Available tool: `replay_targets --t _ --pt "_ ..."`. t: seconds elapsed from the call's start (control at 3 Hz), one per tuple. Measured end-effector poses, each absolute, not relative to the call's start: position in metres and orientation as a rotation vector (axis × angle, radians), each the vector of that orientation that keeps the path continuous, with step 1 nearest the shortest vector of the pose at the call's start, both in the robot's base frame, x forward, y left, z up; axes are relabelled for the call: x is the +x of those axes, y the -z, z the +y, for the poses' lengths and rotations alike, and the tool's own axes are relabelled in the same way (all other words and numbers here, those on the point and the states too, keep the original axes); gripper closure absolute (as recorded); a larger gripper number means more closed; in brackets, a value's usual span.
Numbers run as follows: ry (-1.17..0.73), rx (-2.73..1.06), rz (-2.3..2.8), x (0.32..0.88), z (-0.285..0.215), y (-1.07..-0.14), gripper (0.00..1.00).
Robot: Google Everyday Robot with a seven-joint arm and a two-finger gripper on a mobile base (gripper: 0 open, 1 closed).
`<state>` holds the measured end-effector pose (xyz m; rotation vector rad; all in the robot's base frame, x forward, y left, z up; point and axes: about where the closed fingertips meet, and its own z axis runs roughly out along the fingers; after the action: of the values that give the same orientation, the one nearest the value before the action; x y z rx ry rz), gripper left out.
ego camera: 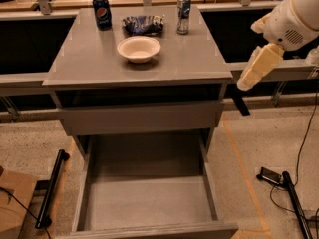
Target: Place redbull can into middle drawer
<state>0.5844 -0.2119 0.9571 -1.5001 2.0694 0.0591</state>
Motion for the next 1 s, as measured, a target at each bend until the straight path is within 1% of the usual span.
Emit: replay_targets --t 0.33,1.0 --pt "-0.085 -1.39 2.039 0.618 -0.21 -0.943 0.0" --pt "-0.083 -1.185 1.906 0.745 -0.217 -0.931 0.0"
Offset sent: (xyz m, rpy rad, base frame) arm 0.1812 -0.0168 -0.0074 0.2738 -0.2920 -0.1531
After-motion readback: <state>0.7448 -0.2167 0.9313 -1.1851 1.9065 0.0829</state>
